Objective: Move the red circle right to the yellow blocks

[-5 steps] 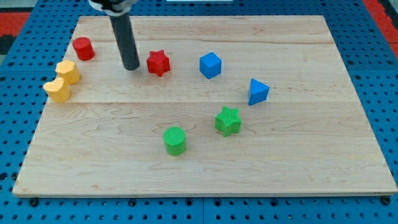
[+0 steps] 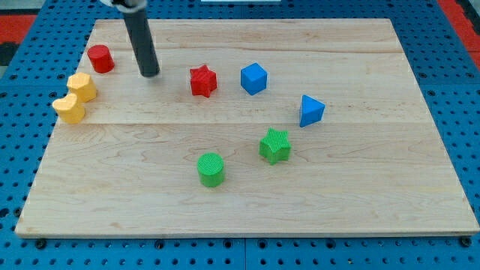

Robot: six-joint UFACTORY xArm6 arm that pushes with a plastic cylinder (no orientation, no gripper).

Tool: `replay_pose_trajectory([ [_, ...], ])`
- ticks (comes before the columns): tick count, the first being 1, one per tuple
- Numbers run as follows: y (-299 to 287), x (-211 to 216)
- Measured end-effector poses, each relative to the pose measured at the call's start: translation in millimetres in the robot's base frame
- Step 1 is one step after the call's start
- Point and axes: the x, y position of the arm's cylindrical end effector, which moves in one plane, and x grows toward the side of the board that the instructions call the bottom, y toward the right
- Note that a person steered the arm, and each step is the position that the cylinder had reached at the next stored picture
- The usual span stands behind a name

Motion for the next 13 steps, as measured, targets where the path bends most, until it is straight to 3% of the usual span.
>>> replay_pose_trajectory([
  [1, -54, -67],
  [2, -95, -63],
  [3, -99, -33],
  [10, -95, -33],
  [13, -46, 39],
])
